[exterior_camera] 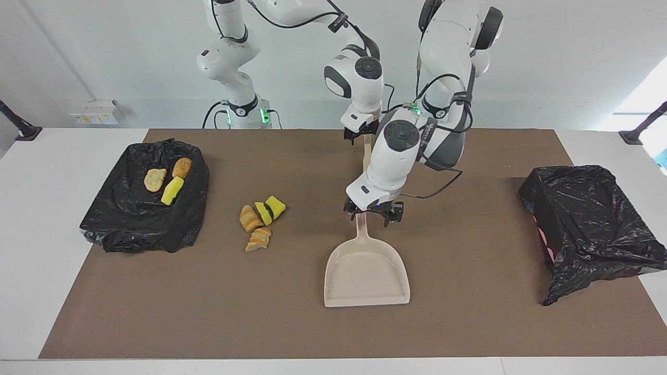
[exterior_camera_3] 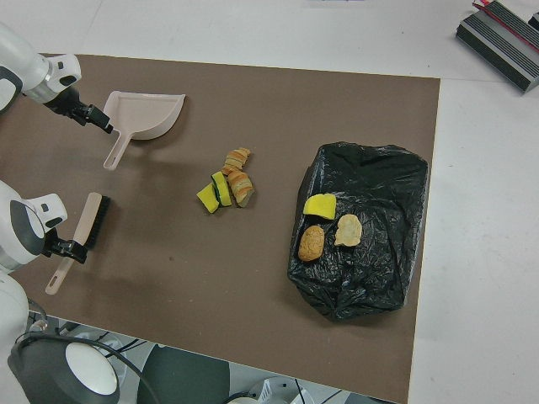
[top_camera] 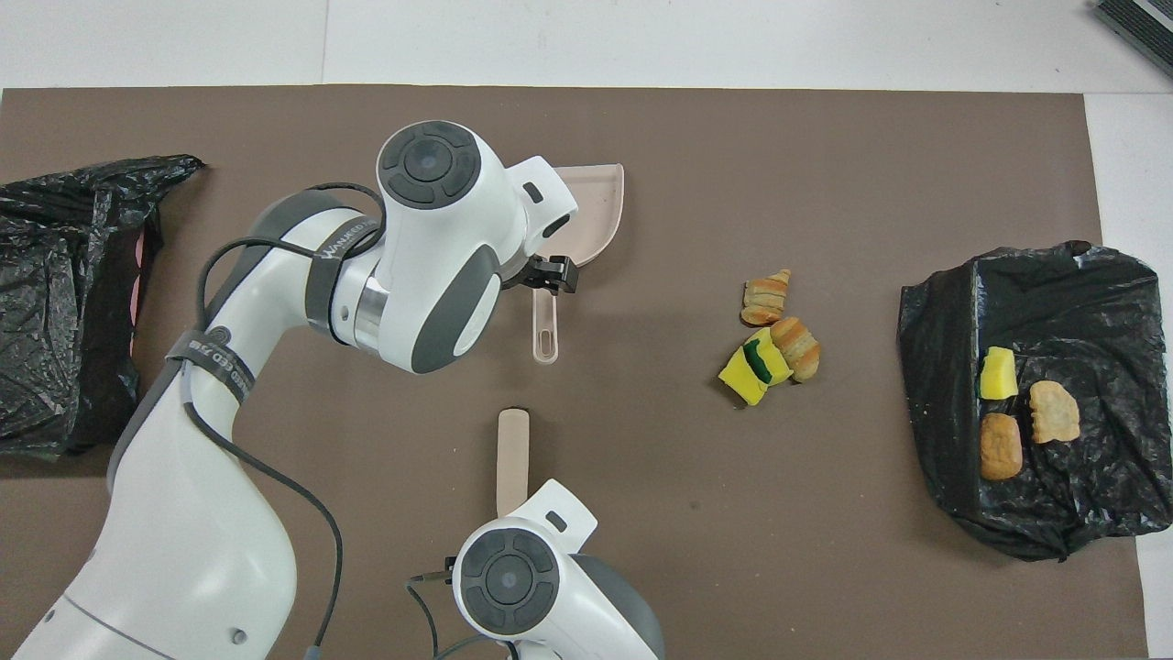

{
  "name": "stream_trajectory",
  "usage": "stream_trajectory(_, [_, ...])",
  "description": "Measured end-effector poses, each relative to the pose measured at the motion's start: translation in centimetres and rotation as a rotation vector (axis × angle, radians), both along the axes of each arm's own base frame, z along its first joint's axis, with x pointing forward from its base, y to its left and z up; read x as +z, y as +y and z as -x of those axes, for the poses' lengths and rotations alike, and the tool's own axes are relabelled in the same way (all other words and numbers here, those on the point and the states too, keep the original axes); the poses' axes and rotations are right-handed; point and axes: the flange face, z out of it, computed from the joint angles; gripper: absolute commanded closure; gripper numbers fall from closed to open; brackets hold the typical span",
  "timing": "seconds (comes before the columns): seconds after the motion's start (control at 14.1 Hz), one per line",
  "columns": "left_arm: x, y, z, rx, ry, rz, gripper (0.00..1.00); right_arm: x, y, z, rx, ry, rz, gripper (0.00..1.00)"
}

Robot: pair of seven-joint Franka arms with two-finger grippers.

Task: Sweep and dump trash in bin
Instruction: 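Lift the dustpan with the left gripper while the right gripper sweeps crumbs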

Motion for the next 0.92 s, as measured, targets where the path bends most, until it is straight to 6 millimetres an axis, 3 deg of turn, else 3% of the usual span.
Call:
stream_trajectory(0.14, [-0.9, -0.9, 0.5, 0.014, 0.011, -0.005, 0.00, -0.1, 0.0, 0.1, 0.002, 0.001, 0.001, 0.33])
stream_trajectory(0.28, [-1.1, -0.9, 0.6, 0.021, 0.018, -0.010, 0.12, -0.4, 0.0, 0.3, 0.004, 0.004, 0.005, 0.70])
stream_trajectory(0.42, [-1.8, -0.6, 0.8, 0.051, 0.040, -0.025, 0.18, -0.5, -0.1, 0.4, 0.004, 0.005, 0.008, 1.00])
stream_trajectory(0.57, [-2.7, -0.5, 1.2, 0.102, 0.073, -0.035, 0.29, -0.5, -0.1, 0.4, 0.004, 0.006, 0.008, 1.00])
stream_trajectory(0.64, [-2.9, -0.5, 1.4, 0.120, 0.089, -0.031, 0.46, -0.6, -0.1, 0.4, 0.003, 0.006, 0.009, 1.00])
stream_trajectory(0.78, [-3.0, -0.5, 1.5, 0.134, 0.102, -0.026, 0.55, -0.6, -0.1, 0.3, 0.003, 0.006, 0.009, 1.00])
stream_trajectory(0.85, [-2.9, -0.5, 1.5, 0.136, 0.103, -0.025, 0.69, -0.6, -0.1, 0.3, 0.003, 0.006, 0.009, 1.00])
stream_trajectory(0.92, [-2.9, -0.5, 1.5, 0.138, 0.104, -0.025, 0.91, -0.6, -0.2, 0.3, 0.003, 0.009, 0.012, 1.00])
